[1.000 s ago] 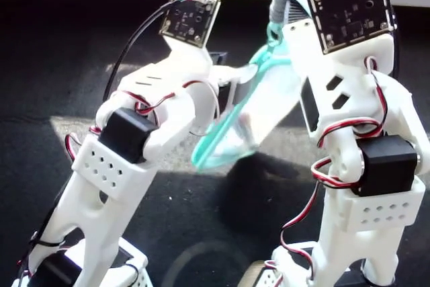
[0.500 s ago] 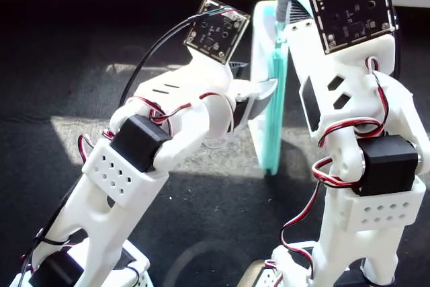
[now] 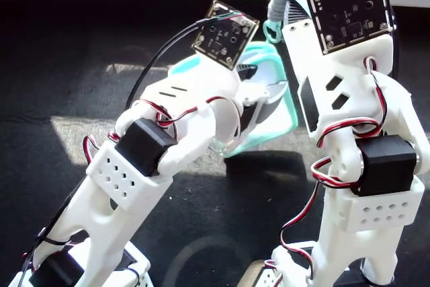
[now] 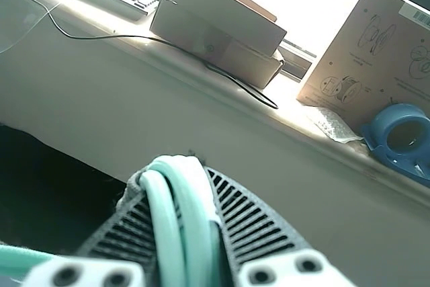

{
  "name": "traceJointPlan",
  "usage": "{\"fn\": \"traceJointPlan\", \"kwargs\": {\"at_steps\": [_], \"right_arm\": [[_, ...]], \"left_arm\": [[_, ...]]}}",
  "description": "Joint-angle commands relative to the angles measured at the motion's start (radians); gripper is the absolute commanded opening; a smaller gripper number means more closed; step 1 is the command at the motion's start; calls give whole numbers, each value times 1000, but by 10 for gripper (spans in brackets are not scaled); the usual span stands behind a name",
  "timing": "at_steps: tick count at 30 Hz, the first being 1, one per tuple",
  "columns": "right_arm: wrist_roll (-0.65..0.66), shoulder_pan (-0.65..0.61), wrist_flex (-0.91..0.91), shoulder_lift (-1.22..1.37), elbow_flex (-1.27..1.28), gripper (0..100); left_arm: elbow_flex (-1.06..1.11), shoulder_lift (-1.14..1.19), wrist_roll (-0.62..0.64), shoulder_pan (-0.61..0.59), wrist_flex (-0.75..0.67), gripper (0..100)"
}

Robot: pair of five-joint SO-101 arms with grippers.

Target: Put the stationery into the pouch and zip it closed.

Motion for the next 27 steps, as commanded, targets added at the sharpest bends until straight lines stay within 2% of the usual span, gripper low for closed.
{"fn": "traceJointPlan", "kwargs": {"at_steps": [1, 7, 12, 21, 25, 27], "right_arm": [[11, 7, -39, -7, -50, 6], [61, 7, -39, -7, -50, 6], [64, 7, -39, -7, -50, 6], [64, 7, -39, -5, -50, 6], [64, 7, -39, -5, -53, 6], [64, 7, -39, -10, -58, 6]], "left_arm": [[-35, 4, -12, -44, -48, 194], [-42, -1, -12, -99, -54, 194], [-42, -7, -9, -38, -43, 194], [-127, -8, -9, 42, 117, 194], [-136, 5, -12, 2, 112, 194], [-84, 19, -14, -44, 57, 194]]}}
